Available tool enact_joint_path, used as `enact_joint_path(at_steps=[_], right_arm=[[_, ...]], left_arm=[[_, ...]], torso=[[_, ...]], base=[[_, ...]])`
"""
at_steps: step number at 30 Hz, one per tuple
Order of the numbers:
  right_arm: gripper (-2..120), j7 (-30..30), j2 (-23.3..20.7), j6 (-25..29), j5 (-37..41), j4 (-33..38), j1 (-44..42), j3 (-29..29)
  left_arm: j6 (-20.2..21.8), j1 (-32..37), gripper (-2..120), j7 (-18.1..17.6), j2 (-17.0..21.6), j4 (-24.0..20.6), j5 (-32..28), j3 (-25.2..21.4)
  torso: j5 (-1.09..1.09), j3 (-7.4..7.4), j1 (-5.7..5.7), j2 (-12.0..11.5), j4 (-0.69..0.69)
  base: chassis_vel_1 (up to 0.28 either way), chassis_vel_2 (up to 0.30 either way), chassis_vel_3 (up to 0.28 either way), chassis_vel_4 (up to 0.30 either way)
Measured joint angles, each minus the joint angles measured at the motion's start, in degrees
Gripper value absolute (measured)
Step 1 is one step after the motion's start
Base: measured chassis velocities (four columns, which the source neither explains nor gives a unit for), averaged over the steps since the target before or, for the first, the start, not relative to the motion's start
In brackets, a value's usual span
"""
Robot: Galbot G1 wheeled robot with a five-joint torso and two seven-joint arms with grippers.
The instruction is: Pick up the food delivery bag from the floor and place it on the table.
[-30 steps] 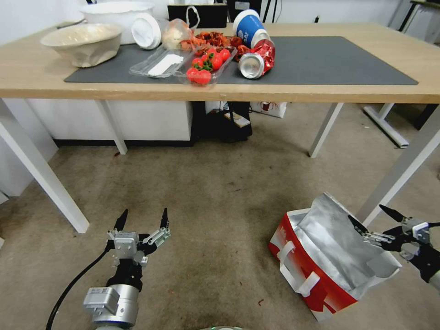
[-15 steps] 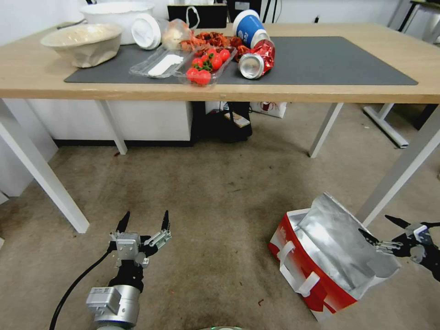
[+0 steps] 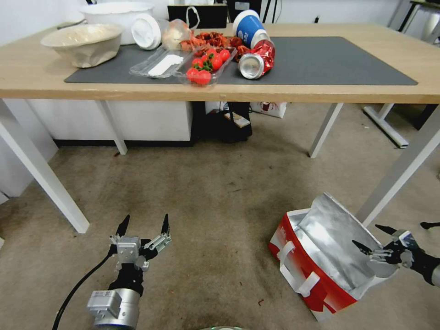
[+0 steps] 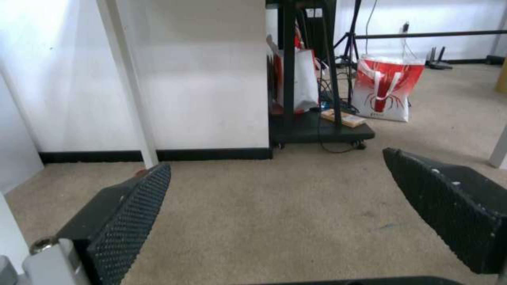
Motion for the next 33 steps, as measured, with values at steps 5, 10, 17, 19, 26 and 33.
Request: enact_joint_path(at_steps=[5,10,17,19,26,33], right_arm=[[100,0.2,-0.72,-0.09,-0.22,-0.98,1.32,-0.79],[100,-0.01,-1.24,-0.68,-0.87,-1.98,3.03,-2.02],[94,-1.27,-1.34,-1.66,-1.49,-3.32,4.56,-3.14],[88,-1.64,-1.33,-2.04,-1.49,-3.73,4.85,-3.38],[59,-2.13,-1.4,-2.28,-1.62,-4.93,5.61,-4.05],[34,-2.65,-1.96,-2.74,-2.31,-5.19,5.96,-4.79]], left_arm=[[0.0,-0.16,100,0.06,-0.04,0.08,-0.11,-0.12],[0.0,-0.42,100,-0.03,-0.16,0.58,-0.24,-0.13],[0.02,-0.66,100,-0.07,-0.07,0.91,-0.57,-0.32],[0.02,-0.71,100,-0.09,-0.03,0.97,-0.69,-0.35],[0.02,-0.98,100,-0.15,0.04,1.27,-1.13,-0.44],[-0.6,-1.11,100,-0.54,0.12,1.27,-2.06,-0.63]], torso=[[0.0,0.0,0.0,0.0,0.01],[-0.01,0.0,0.0,0.0,0.0],[-0.01,0.0,0.0,0.0,0.0],[0.0,0.0,0.0,0.0,0.0],[0.0,0.0,0.0,0.0,0.0],[-0.01,0.0,0.0,0.01,0.01]], base=[[0.0,0.0,0.0,0.0],[0.0,0.0,0.0,0.0],[0.0,0.0,0.0,0.0],[0.0,0.0,0.0,0.0],[0.0,0.0,0.0,0.0],[0.0,0.0,0.0,0.0]])
